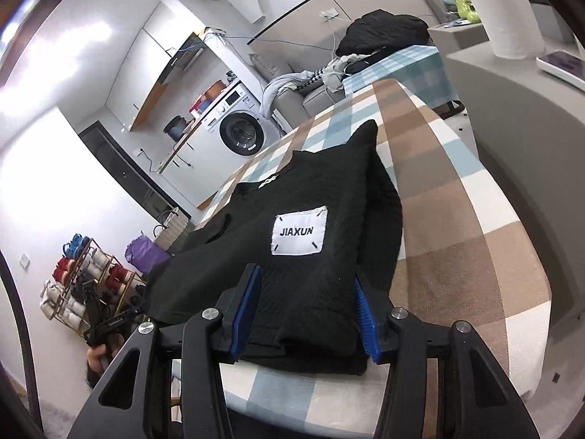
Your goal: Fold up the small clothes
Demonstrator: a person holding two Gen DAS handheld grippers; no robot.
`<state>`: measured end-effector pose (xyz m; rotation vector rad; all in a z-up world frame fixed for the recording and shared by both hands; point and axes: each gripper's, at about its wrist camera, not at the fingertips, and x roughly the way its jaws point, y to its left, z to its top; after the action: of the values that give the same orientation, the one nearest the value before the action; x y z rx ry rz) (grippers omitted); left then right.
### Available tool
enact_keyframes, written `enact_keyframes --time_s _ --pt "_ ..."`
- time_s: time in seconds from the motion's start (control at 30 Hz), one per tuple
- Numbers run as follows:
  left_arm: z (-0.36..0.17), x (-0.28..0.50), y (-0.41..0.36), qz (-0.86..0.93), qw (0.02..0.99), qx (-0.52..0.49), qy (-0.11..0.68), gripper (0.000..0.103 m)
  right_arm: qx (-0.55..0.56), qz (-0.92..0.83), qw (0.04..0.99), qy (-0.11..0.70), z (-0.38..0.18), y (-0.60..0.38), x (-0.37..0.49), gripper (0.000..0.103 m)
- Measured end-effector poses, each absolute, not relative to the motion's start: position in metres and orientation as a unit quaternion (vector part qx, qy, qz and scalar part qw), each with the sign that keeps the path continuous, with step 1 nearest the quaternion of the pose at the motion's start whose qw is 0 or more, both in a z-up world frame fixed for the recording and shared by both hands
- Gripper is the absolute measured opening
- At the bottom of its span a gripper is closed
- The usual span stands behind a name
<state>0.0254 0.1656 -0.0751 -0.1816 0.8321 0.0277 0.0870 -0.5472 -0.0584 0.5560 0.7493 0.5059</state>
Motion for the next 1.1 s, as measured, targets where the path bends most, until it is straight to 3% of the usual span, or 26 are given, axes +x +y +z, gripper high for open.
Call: enact_keyframes --time_s 0.13,0.47,0.5,0.53,0.57,0.63,0.67,0.7,0.8,1.1 --pt "-0.065 0.018 0.163 -0.016 0.917 -0.097 0.386 0.049 0.264 0.239 0.862 0.359 -0.058 -0.546 0.087 0.05" --pt "-0.08 0.028 0.17 0.012 0.909 -0.113 0.401 0.048 0.258 0.236 0.86 0.371 -0.066 -0.544 0.095 0.05" --pt "-0.082 0.029 0.172 0.014 0.909 -0.118 0.4 0.047 0.256 0.236 0.86 0.373 -0.068 -0.543 0.096 0.05" --pt "-0.083 0.03 0.174 0.016 0.909 -0.12 0.398 0.038 0.255 0.234 0.86 0.374 -0.069 -0.542 0.096 0.05" --pt "-0.084 0.03 0.175 0.018 0.91 -0.121 0.396 0.025 0.254 0.23 0.862 0.375 -0.07 -0.541 0.096 0.048" --pt "-0.084 0.03 0.177 0.012 0.912 -0.129 0.39 0.009 0.245 0.224 0.866 0.375 -0.071 -0.54 0.097 0.026" --pt "-0.082 0.03 0.177 0.01 0.913 -0.133 0.385 0.004 0.24 0.224 0.868 0.373 -0.07 -0.538 0.096 0.021" --pt "-0.079 0.029 0.178 0.009 0.916 -0.133 0.379 0.004 0.233 0.227 0.872 0.365 -0.067 -0.538 0.094 0.014" --pt "-0.066 0.027 0.18 0.008 0.925 -0.14 0.353 0.003 0.239 0.227 0.88 0.342 -0.058 -0.542 0.092 0.009" --pt "-0.026 0.053 0.196 0.002 0.938 -0.164 0.306 0.002 0.281 0.226 0.888 0.287 -0.017 -0.555 0.126 0.007"
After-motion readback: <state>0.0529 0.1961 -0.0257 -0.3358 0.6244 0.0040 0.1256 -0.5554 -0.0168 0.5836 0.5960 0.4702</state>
